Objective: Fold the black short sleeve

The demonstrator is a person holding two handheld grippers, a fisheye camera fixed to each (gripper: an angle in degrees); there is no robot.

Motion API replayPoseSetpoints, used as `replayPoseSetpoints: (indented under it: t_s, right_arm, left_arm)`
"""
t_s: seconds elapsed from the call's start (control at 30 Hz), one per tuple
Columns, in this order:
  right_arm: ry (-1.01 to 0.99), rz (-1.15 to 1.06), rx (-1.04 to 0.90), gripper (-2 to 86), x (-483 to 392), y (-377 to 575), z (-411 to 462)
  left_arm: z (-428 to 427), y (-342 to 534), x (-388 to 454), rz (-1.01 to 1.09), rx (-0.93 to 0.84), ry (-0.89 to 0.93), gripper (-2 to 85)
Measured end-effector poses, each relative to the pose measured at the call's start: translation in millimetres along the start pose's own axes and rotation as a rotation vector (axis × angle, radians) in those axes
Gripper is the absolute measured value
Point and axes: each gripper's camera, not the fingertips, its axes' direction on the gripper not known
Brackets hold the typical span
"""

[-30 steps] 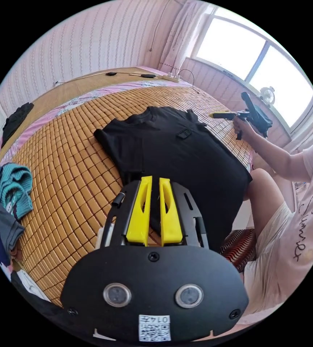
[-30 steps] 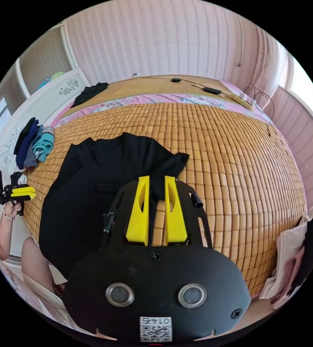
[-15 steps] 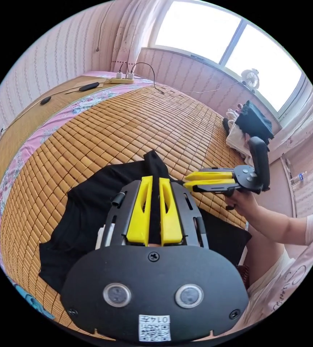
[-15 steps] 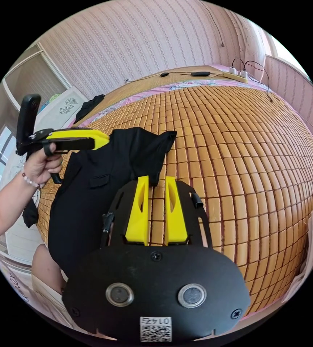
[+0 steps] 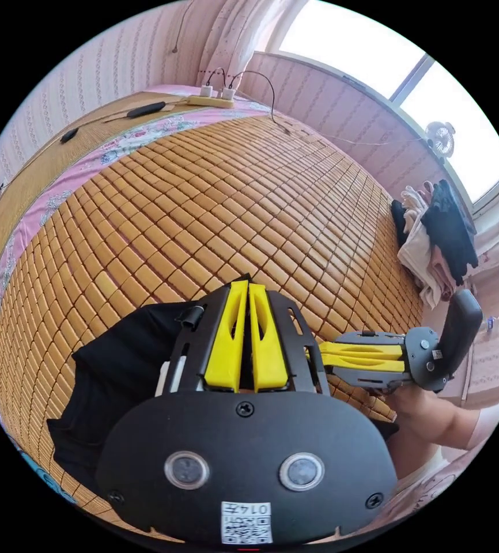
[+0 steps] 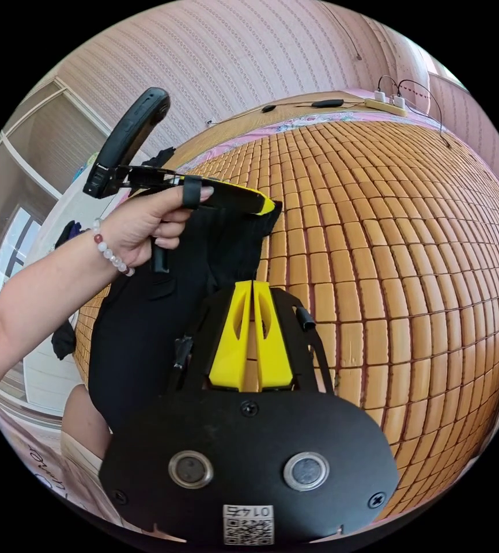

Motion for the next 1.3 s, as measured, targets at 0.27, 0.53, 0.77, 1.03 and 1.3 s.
replayPoseSetpoints:
  t_s: [0.27, 0.53, 0.77, 1.03, 1.3]
  right_arm:
    - [-0.129, -0.326, 0.007, 0.3, -57, -2, -35]
    - [-0.07, -0.411, -0.102, 1.9, -90, -1, -28]
    - [0.047, -0.431, -0.235, 2.6, -112, -22, 23]
    - [0.026, -0.405, -0.108, 3.7, -102, -64, 5]
    - [-0.018, -0.219, -0.133, 12.4, -68, -151, 67]
  left_arm:
    - [-113, 138, -62, -0.106, 0.128, 0.02, -0.7]
    - [-120, 220, -116, -0.235, 0.097, 0.065, 2.9]
    - [-105, 202, -131, -0.248, 0.119, 0.119, 4.1]
    - [-173, 311, -204, -0.338, 0.174, -0.027, 4.1]
    - [-220, 367, -301, -0.577, 0.197, -0.14, 6.4]
